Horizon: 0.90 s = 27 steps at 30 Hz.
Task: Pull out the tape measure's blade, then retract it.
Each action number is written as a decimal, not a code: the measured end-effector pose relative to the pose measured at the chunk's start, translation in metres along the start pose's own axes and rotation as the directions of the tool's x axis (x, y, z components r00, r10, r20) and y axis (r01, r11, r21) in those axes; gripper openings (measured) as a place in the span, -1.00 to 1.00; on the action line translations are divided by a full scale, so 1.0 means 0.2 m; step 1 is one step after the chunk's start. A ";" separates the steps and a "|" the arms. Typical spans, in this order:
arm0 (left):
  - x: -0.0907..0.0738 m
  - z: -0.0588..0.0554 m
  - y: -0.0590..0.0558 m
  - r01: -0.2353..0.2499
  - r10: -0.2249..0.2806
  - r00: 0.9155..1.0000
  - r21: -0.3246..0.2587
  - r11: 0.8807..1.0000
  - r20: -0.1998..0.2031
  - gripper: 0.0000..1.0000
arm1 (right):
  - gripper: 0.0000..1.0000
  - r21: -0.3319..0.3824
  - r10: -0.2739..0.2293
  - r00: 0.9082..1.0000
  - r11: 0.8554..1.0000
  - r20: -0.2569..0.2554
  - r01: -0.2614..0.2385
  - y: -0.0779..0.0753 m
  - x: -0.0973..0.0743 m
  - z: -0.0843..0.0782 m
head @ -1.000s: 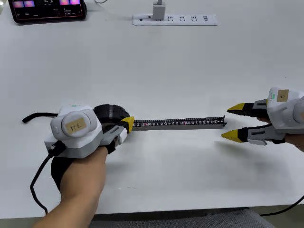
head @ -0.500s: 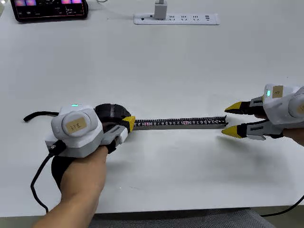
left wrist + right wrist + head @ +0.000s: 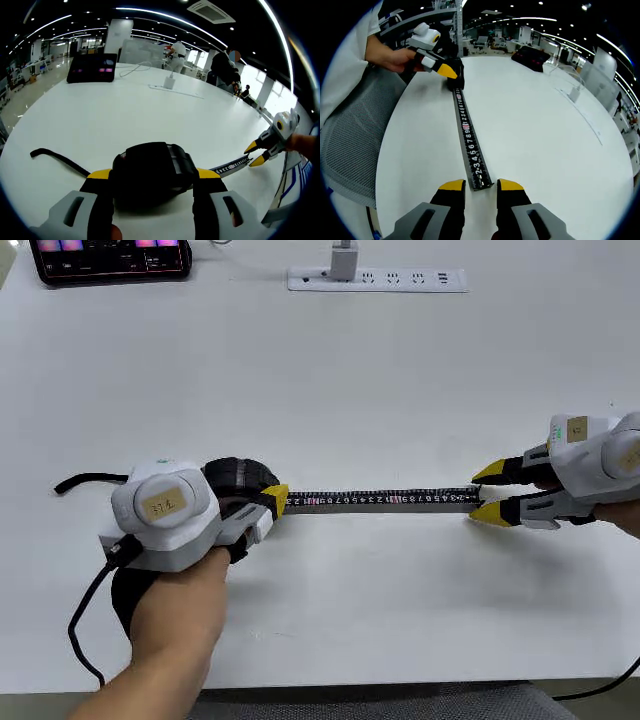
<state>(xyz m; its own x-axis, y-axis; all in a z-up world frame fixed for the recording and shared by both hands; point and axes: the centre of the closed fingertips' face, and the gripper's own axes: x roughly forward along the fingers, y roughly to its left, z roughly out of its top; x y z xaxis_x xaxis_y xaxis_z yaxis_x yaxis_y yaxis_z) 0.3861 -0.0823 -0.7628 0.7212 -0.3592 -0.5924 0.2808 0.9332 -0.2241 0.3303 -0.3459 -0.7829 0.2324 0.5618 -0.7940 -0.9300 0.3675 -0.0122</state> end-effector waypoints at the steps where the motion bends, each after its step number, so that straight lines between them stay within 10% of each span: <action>1: 0.00 0.00 0.00 0.000 0.000 1.000 0.000 1.000 0.000 0.19 | -0.59 -0.002 0.004 1.000 1.000 -0.001 -0.004 0.00 0.00 0.00; 27: 0.00 0.00 -0.01 0.008 -0.008 1.000 -0.008 1.000 -0.005 0.20 | -0.77 -0.046 0.029 0.999 0.998 -0.028 -0.030 0.00 0.03 -0.01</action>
<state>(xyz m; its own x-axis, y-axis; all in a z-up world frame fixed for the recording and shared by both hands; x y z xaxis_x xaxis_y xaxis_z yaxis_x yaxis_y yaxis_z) 0.3852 -0.0832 -0.7631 0.7154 -0.3669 -0.5946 0.2816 0.9303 -0.2352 0.3313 -0.3445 -0.7884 0.1973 0.5513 -0.8106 -0.9488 0.3156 -0.0162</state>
